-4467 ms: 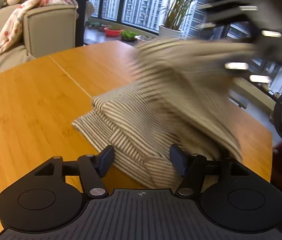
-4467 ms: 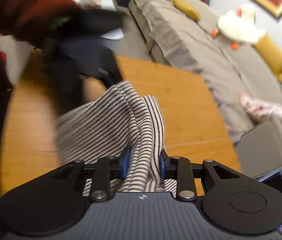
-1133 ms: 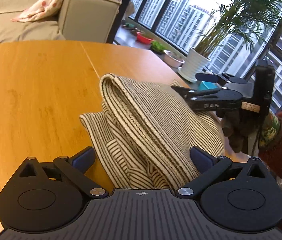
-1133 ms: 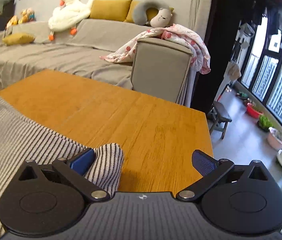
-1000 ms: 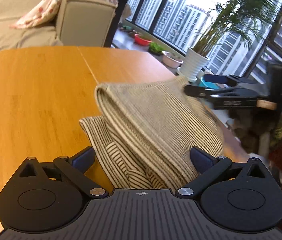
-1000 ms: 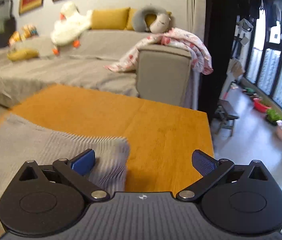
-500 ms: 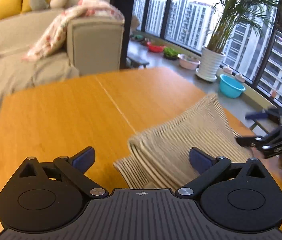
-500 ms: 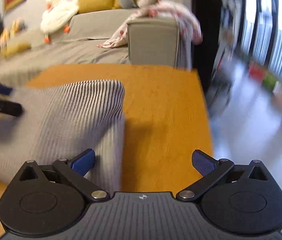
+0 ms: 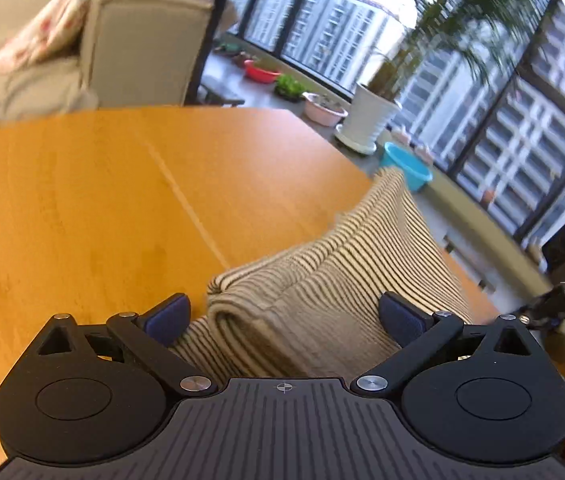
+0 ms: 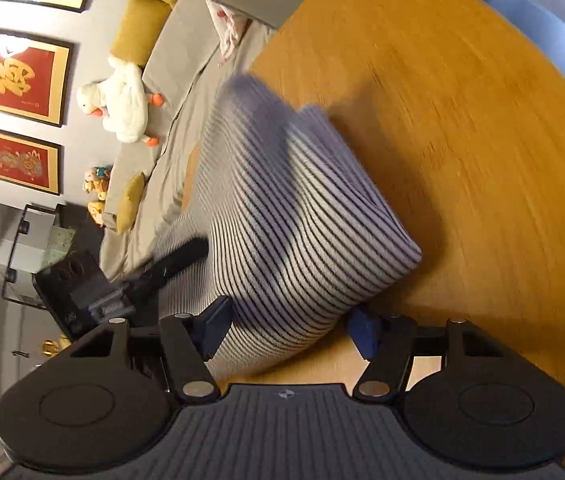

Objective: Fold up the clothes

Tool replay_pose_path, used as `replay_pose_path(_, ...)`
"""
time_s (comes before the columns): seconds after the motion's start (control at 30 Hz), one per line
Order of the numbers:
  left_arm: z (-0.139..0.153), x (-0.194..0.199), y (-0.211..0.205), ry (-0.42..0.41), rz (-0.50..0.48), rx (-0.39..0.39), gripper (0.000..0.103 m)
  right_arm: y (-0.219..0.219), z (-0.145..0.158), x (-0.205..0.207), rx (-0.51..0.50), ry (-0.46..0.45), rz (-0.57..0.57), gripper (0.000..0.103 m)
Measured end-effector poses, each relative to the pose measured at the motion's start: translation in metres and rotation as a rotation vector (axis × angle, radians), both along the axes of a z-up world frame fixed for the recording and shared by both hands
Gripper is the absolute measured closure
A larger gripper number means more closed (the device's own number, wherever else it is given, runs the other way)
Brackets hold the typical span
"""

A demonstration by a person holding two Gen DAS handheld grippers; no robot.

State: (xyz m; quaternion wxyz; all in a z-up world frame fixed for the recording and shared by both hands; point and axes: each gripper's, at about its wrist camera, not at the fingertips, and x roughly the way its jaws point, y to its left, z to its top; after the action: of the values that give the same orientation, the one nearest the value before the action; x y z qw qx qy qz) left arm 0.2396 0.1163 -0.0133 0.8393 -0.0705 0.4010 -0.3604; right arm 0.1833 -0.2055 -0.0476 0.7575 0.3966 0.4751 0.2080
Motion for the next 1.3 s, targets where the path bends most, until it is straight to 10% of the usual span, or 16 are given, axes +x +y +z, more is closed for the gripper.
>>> replay_pose_path(0.53, -0.006, -0.095, -0.016, 0.006, 0.011, -0.046, 0.0, 0.064, 0.056, 0.091, -0.543, -0.4, 0.114, 0.029)
replay_pose_path(0.67, -0.008, -0.096, -0.009, 0.09, -0.019, -0.208, 0.0, 0.064, 0.081, 0.059, -0.709, -0.551, 0.121, 0.019)
replay_pose_path(0.97, 0.002, -0.099, -0.008, 0.04, -0.098, -0.183, 0.0, 0.055, 0.089, -0.012, -0.69, -0.67, 0.224, 0.022)
replay_pose_path(1.3, 0.06, -0.065, 0.02, -0.128, 0.085, -0.244, 0.0, 0.076, 0.063, -0.035, -0.815, -0.699, 0.259, 0.016)
